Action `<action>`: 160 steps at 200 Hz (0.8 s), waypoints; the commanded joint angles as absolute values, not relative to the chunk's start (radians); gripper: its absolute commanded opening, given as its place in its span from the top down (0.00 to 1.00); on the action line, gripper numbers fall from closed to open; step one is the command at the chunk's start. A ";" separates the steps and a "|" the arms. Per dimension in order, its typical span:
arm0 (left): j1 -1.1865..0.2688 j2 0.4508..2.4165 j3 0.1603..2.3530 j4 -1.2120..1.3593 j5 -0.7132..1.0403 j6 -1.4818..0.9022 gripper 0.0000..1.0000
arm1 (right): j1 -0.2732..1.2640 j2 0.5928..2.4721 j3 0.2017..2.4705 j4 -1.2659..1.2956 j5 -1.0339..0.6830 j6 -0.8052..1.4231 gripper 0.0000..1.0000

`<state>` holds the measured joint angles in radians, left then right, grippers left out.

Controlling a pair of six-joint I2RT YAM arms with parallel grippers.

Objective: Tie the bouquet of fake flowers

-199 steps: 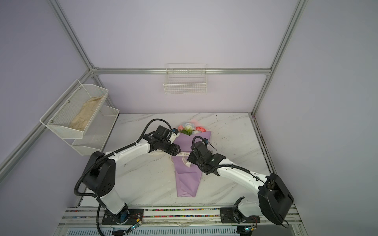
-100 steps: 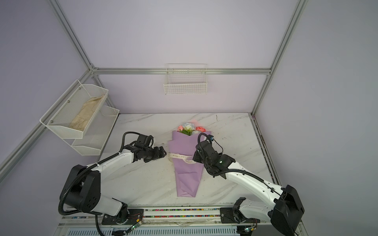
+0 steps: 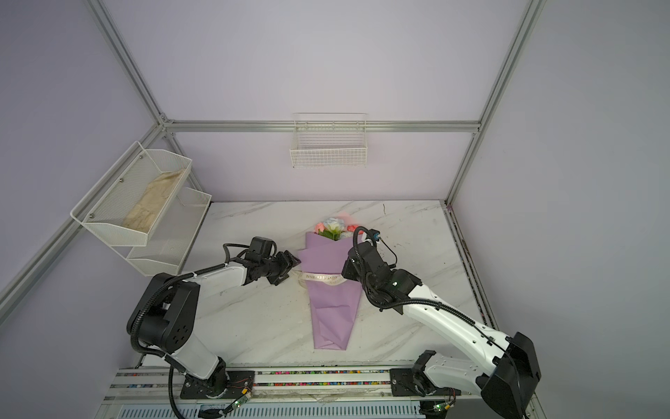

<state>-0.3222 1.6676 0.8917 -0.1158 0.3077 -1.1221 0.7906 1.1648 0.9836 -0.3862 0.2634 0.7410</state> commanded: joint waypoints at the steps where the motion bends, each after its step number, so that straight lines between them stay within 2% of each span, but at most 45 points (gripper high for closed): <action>1: -0.322 1.679 0.868 -0.060 0.320 -1.222 0.29 | 0.788 1.142 1.011 -0.407 0.302 0.726 1.00; 63: -0.344 1.733 0.868 -0.064 0.277 -1.298 0.53 | 0.785 1.162 1.031 -0.404 0.316 0.714 1.00; 91: -0.350 1.771 0.874 -0.061 0.287 -1.302 0.58 | 0.784 1.169 1.038 -0.404 0.321 0.712 1.00; 104: -0.350 1.785 0.871 -0.049 0.298 -1.301 0.67 | 0.784 1.169 1.037 -0.404 0.326 0.713 1.00; 140: -0.350 1.751 0.850 -0.040 0.293 -1.246 1.00 | 0.755 1.134 1.039 -0.466 0.436 0.738 1.00; 160: -0.345 1.709 0.832 -0.061 0.288 -1.196 1.00 | 0.680 1.090 1.026 -0.531 0.492 0.756 1.00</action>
